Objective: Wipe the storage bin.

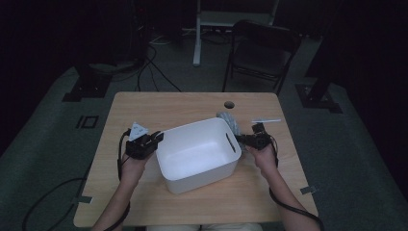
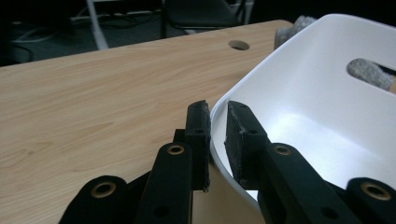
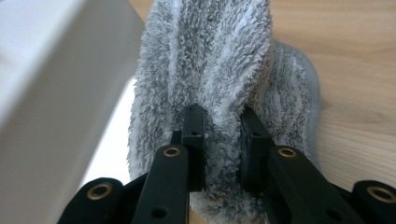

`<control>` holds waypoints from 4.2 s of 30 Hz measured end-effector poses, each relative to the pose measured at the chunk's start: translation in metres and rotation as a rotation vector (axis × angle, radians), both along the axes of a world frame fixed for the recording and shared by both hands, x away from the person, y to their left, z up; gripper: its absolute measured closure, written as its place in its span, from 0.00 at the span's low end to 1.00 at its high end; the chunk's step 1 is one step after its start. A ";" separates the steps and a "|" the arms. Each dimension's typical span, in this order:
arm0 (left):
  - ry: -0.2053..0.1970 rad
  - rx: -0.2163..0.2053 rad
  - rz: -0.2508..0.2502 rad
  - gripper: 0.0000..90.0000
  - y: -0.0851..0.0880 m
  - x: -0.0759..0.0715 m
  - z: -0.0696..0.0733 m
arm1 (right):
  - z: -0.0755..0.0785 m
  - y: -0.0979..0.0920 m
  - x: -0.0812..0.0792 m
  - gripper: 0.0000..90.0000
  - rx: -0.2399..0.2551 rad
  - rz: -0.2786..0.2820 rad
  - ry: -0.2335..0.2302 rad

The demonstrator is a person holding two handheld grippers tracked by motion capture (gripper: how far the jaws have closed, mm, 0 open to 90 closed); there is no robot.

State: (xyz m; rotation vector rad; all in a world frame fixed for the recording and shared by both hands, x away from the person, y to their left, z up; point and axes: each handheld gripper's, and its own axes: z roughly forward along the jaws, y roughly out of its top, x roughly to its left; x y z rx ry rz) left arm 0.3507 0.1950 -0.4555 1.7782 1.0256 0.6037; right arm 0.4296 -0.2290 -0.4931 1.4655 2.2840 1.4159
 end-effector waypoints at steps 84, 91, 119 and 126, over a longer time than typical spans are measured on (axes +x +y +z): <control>0.059 0.001 -0.086 0.97 -0.013 -0.019 -0.001 | 0.007 -0.056 -0.035 0.84 0.041 -0.095 -0.031; 0.088 -0.039 -0.196 0.79 -0.001 -0.004 0.005 | 0.008 -0.055 -0.036 0.84 0.041 -0.092 -0.033; 0.113 0.044 -0.052 0.95 -0.005 -0.013 0.010 | 0.006 -0.056 -0.037 0.84 0.043 -0.089 -0.026; 0.111 0.053 0.015 0.96 0.004 -0.018 0.011 | 0.005 -0.054 -0.038 0.84 0.043 -0.085 -0.025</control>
